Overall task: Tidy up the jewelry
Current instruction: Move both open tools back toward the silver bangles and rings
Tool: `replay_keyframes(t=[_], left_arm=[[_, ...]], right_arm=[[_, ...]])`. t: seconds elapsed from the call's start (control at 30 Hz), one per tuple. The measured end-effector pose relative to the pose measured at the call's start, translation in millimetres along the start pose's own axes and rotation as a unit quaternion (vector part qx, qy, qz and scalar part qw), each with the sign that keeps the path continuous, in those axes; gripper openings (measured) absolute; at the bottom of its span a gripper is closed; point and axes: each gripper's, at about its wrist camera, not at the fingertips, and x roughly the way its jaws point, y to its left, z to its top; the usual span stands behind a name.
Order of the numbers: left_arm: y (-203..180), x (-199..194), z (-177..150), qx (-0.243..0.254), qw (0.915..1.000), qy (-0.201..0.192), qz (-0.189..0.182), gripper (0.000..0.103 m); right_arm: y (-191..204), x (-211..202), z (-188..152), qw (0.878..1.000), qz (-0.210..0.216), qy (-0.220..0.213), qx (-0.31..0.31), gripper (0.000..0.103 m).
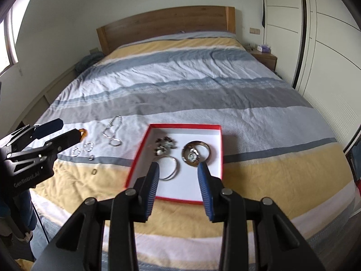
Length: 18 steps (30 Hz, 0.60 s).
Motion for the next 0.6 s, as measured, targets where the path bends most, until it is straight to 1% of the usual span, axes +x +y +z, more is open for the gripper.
replay_keyframes(t=[0.17,0.37,0.5,0.6], left_arm=[[9.4,-29.9,-13.6,-0.007,0.9998,-0.013,0.014,0.064],[26.7,-48.8,-30.9,-0.019,0.9994,-0.019,0.021,0.064],[56.9,-48.0,-52.3,-0.042,0.9986,-0.008,0.031,0.064],[89.6,-39.8,-74.0,-0.071,0.9965,0.013,0.042,0.064]], right_arm=[[17.1,-18.9,-9.9,1.0,0.012,-0.009,-0.006,0.034],[41.9,-28.2,-20.1,0.999,0.027,-0.008,-0.016,0.034],[61.5,-21.1,-23.7,0.999,0.036,0.001,-0.03,0.034],[77.3,-11.0,-26.2,0.998,0.047,0.01,-0.041,0.035]])
